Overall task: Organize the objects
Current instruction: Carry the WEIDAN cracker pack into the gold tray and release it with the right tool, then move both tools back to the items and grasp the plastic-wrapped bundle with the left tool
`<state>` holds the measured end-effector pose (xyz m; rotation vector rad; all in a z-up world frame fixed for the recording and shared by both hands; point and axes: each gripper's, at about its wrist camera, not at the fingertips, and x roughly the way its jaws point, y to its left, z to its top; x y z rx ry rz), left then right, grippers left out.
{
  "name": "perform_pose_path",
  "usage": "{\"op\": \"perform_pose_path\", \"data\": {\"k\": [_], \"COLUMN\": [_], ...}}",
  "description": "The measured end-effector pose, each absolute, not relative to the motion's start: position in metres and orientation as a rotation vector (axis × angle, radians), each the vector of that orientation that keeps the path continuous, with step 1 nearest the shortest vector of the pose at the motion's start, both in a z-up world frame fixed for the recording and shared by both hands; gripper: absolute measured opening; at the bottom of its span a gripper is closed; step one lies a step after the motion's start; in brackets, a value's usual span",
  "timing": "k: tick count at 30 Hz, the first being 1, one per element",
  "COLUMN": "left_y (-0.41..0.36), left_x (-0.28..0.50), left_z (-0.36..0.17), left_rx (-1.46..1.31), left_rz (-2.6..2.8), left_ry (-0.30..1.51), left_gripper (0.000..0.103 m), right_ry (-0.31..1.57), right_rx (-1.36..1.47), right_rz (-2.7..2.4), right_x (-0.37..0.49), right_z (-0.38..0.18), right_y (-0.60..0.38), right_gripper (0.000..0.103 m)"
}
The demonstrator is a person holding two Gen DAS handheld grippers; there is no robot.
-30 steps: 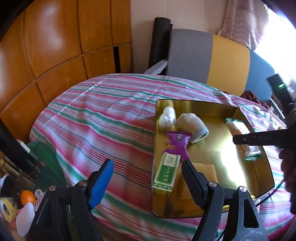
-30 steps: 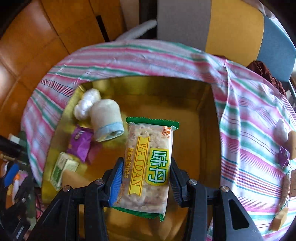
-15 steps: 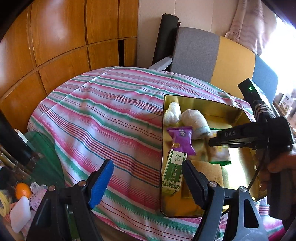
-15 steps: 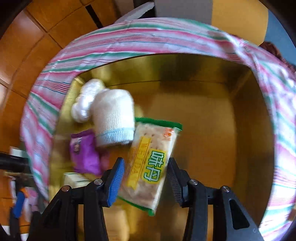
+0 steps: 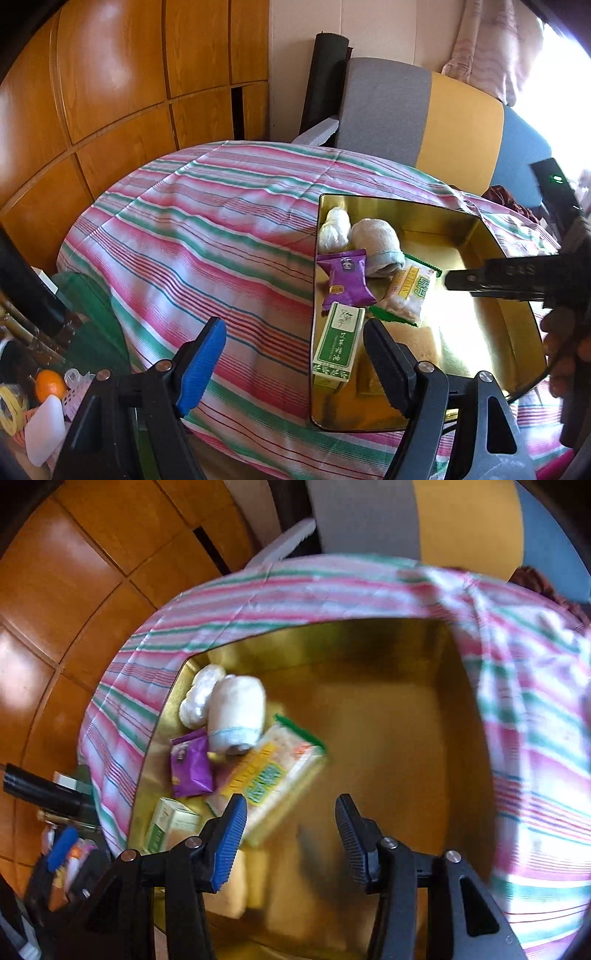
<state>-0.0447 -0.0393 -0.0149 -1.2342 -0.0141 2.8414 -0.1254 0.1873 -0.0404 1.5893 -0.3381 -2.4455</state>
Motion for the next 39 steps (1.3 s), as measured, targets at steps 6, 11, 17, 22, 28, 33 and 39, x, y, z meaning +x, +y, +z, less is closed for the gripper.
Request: {"op": "perform_pose_path", "data": {"k": [6,11,17,22,28,33,39], "left_y": [-0.024,-0.009,0.009,0.025,0.052,0.083,0.129], "left_x": [-0.039,-0.035,-0.030,-0.030,-0.035,-0.040,-0.047], "left_z": [-0.008,-0.002,0.005,0.009,0.014,0.018,0.026], "left_rx": [-1.198,-1.172,-1.136,-1.110,-1.086,-1.070,-1.044], "left_rz": [2.832,2.819,2.805,2.782,2.723,2.651,2.550], "left_ry": [0.018,0.060,0.123,0.165,0.217,0.247,0.276], "left_gripper": [0.077,0.078,0.078,0.078,0.078,0.078,0.078], "right_ry": [-0.185,-0.119,-0.091,-0.105,-0.160,-0.234,-0.392], "right_rx": [1.482,1.422,1.380,1.381,1.439,1.541,1.644], "right_rz": [-2.582,-2.647,-2.708,-2.766,-2.856,-2.938,-3.032], "right_x": [-0.097,-0.078,-0.061,-0.049,-0.035,-0.022,0.002], "right_z": [-0.020,-0.009,-0.001,0.005,0.006,0.000,-0.004], "right_y": [0.208,0.220,0.241,0.273,0.327,0.382,0.454], "right_gripper": [0.050,0.050,0.050,0.050,0.050,0.050,0.050]}}
